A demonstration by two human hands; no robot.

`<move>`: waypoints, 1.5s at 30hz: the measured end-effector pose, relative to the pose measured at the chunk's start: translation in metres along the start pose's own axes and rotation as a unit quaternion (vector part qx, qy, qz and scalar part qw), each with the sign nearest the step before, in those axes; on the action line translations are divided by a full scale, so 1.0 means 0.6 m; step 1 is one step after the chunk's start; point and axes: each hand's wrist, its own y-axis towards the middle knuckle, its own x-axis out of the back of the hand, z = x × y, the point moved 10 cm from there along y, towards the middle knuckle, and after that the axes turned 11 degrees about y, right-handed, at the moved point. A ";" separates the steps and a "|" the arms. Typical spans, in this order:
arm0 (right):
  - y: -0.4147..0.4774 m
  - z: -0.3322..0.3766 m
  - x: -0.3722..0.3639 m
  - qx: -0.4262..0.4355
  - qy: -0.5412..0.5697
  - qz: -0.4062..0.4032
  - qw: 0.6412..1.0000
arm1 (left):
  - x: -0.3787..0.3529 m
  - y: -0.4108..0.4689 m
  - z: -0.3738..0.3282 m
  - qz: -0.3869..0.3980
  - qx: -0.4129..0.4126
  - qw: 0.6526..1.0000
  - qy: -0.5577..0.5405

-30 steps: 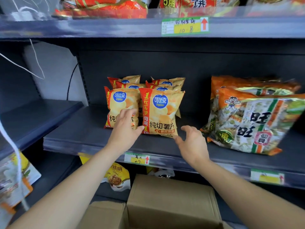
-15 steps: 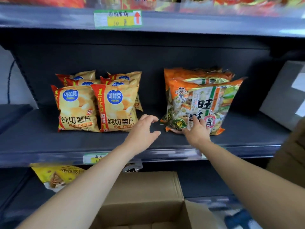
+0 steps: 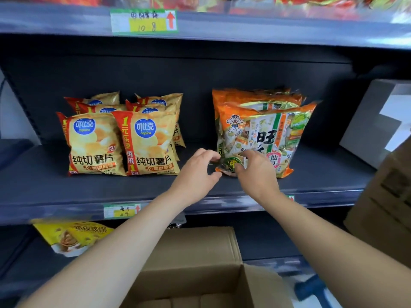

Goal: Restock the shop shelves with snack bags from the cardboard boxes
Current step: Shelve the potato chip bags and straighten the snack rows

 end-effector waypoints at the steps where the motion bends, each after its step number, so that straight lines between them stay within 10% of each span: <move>1: 0.003 0.017 0.003 0.010 0.000 -0.005 1.000 | 0.010 0.001 -0.003 -0.005 -0.006 1.000 0.006; 15: 0.016 0.147 0.109 0.036 -0.087 0.070 0.993 | 0.204 0.007 -0.087 0.109 0.000 0.986 0.127; 30: 0.125 0.392 0.533 0.022 -0.111 0.059 0.992 | 0.552 0.108 -0.362 0.113 -0.047 0.982 0.144; 45: 0.242 0.265 0.585 -0.095 -0.121 0.169 0.974 | 0.507 0.216 -0.406 0.154 0.039 0.979 0.127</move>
